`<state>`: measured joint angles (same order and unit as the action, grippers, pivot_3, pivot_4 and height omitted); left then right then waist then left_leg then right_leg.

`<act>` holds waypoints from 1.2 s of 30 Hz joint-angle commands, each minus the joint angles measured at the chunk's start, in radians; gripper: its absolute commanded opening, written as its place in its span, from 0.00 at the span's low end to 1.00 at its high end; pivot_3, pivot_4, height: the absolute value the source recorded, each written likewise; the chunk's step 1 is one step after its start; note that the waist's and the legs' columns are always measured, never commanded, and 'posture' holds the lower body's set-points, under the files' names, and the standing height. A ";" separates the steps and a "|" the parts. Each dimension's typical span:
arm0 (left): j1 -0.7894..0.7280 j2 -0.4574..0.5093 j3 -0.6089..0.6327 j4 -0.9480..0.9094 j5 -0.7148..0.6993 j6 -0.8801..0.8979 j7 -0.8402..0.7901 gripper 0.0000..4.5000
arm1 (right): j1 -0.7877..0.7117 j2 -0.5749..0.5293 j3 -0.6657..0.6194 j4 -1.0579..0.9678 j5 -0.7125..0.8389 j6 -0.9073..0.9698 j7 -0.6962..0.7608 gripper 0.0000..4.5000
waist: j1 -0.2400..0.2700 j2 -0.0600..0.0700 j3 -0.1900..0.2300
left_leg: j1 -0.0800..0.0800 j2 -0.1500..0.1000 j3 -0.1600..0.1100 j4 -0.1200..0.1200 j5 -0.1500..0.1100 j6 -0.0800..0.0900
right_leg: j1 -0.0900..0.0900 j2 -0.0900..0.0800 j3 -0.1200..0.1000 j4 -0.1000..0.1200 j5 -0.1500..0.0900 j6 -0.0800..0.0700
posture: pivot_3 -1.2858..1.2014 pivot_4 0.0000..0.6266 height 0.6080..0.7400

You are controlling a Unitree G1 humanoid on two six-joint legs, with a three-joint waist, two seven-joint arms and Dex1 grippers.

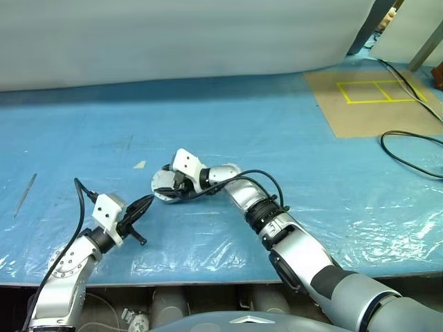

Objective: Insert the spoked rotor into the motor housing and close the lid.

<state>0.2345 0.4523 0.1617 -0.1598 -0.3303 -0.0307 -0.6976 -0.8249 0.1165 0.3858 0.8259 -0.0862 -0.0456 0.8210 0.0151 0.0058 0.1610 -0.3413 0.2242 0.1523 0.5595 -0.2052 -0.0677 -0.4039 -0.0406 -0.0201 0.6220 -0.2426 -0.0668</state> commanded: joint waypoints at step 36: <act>-0.034 0.050 0.067 0.016 -0.018 -0.001 -0.024 0.00 | 0.021 -0.047 0.060 0.144 -0.087 -0.008 0.003 0.67 | 0.001 0.001 0.000 | 0.006 -0.001 0.001 -0.003 0.000 0.000 | 0.002 0.000 0.001 -0.001 0.000 0.000 | 0.52 0.24 1.00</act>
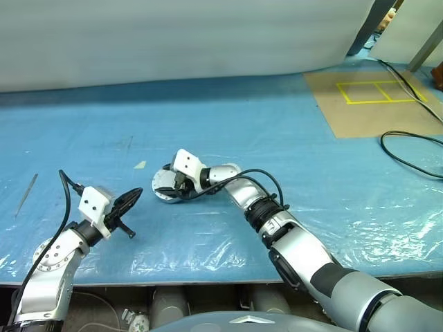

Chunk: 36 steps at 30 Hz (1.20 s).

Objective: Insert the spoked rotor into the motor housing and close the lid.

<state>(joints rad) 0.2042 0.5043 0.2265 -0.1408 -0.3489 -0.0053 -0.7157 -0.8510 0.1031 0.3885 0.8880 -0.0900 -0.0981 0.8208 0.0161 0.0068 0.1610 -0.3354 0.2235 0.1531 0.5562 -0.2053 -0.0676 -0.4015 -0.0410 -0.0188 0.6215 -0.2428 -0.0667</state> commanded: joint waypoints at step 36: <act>-0.007 -0.021 -0.018 -0.016 0.010 -0.026 0.012 0.00 | 0.030 -0.067 0.101 0.119 -0.116 0.086 0.016 0.67 | 0.001 0.009 -0.006 | 0.001 0.000 0.001 -0.010 0.000 0.000 | 0.000 -0.002 0.001 -0.004 -0.003 0.005 | 0.52 0.24 1.00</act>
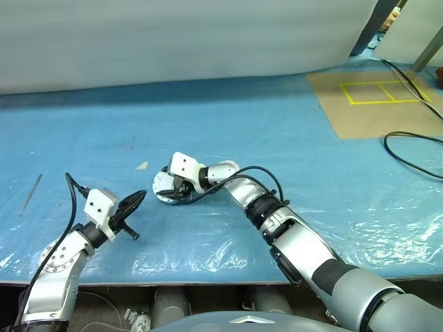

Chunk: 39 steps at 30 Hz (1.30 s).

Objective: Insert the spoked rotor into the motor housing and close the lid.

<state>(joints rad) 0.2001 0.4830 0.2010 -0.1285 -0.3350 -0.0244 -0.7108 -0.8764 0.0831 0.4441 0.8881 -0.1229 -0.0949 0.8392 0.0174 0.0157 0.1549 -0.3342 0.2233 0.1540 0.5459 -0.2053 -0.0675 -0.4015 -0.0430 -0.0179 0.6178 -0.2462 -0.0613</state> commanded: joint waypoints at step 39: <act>0.130 -0.069 0.013 -0.206 0.018 -0.021 0.145 0.00 | 0.080 -0.011 -0.056 -0.079 0.028 0.135 0.062 0.67 | 0.017 -0.001 0.000 | -0.009 0.000 0.000 0.000 0.000 0.000 | -0.002 0.002 -0.003 -0.010 0.002 -0.003 | 0.52 0.24 1.00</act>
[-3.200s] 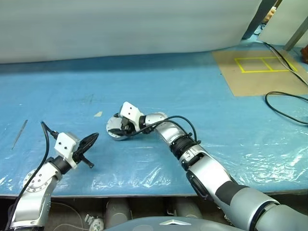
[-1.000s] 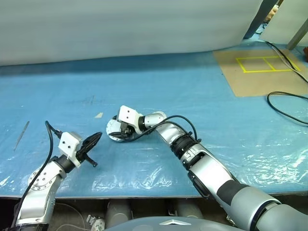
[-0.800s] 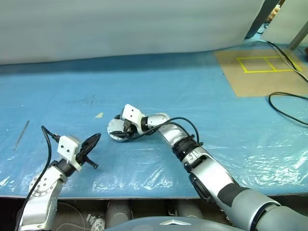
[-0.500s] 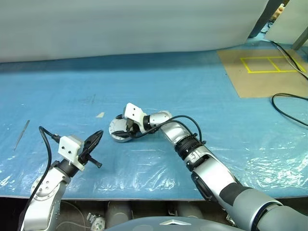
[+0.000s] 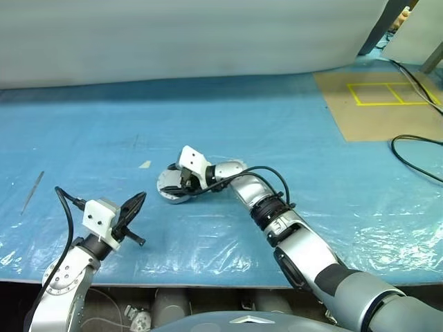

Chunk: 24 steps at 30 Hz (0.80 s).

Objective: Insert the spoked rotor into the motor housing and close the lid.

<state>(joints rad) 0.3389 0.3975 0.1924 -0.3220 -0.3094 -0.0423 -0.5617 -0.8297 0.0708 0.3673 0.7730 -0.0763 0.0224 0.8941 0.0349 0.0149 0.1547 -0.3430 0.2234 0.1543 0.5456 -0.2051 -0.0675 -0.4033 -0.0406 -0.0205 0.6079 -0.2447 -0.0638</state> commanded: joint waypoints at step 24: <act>-0.030 0.038 0.054 0.030 -0.011 -0.013 -0.015 0.00 | -0.012 0.011 0.070 0.125 -0.093 -0.080 -0.012 0.67 | -0.023 -0.001 0.000 | 0.002 0.000 0.000 0.001 0.000 0.000 | 0.000 0.000 -0.001 0.003 0.000 0.000 | 0.52 0.24 1.00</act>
<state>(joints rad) 0.3148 0.4261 0.2282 -0.2828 -0.3129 -0.0369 -0.5702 -0.8528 0.0984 0.4124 0.8353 -0.1239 -0.0740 0.8824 0.0122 0.0140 0.1547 -0.3409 0.2234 0.1547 0.5464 -0.2051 -0.0675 -0.4031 -0.0407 -0.0210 0.6113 -0.2446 -0.0641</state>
